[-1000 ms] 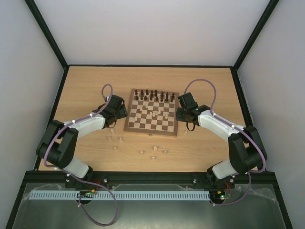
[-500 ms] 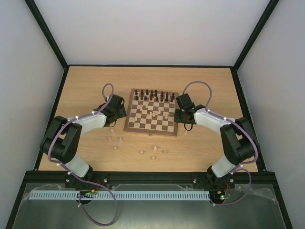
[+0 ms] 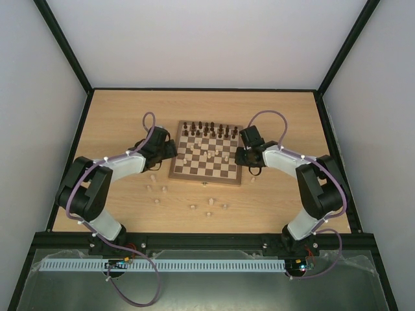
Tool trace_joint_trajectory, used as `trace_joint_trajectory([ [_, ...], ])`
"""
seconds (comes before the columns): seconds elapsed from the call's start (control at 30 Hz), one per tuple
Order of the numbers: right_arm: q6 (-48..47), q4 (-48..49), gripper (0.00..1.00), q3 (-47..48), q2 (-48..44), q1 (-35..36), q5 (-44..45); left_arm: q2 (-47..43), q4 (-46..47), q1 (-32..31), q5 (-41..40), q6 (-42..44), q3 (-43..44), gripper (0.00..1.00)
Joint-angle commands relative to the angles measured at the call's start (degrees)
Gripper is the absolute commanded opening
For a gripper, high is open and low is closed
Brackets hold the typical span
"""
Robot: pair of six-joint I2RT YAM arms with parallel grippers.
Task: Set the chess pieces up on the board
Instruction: Adjust the chessboard at the center of the board.
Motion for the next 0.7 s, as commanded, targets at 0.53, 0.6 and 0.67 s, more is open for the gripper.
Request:
trace_joint_trajectory([
  [0.53, 2.2, 1.0, 0.27, 2.6, 1.6, -1.3, -1.8, 2.9, 5.0, -3.6, 3.9, -1.0, -1.6, 0.68],
  [0.6, 2.3, 1.0, 0.26, 2.9, 1.8, -1.3, -1.7, 3.0, 5.0, -4.3, 3.7, -1.1, -1.5, 0.67],
  [0.67, 2.4, 1.1, 0.26, 3.2, 2.1, -1.4, -1.7, 3.1, 5.1, -4.8, 3.7, -1.2, -1.4, 0.68],
])
